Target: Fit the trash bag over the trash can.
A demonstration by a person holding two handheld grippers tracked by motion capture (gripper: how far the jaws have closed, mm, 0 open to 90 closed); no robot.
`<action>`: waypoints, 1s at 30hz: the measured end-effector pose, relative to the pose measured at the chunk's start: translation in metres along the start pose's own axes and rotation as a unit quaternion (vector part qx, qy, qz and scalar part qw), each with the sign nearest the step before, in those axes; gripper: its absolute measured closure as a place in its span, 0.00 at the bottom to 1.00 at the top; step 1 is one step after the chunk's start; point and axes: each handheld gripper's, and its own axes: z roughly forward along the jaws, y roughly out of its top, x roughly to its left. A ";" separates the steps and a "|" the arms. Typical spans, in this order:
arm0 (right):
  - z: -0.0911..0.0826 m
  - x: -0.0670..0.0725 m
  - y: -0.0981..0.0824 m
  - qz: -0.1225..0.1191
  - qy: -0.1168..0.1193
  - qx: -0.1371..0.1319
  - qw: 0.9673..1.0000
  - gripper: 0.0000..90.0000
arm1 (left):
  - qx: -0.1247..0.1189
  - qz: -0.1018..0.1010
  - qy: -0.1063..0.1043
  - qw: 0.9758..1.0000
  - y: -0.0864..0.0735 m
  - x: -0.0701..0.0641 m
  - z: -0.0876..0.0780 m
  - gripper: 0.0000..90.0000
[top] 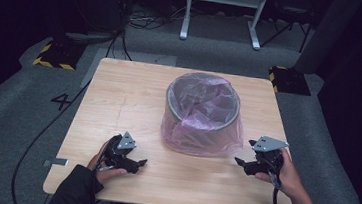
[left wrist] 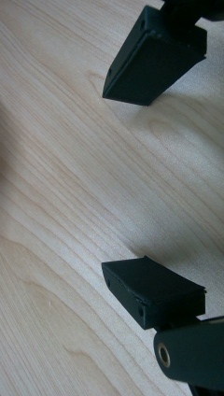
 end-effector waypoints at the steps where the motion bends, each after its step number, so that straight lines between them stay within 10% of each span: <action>1: 0.001 0.000 -0.001 0.000 -0.001 0.000 1.000 0.20 | 0.000 0.000 0.000 1.000 0.000 0.000 0.000 0.16; 19: 0.011 0.002 -0.048 0.017 -0.016 0.044 0.999 0.20 | 0.000 0.000 0.000 1.000 0.000 0.000 0.000 0.16; 30: 0.007 -0.004 -0.079 0.079 -0.006 0.026 0.996 0.19 | 0.000 0.000 0.000 1.000 0.000 0.000 0.000 0.16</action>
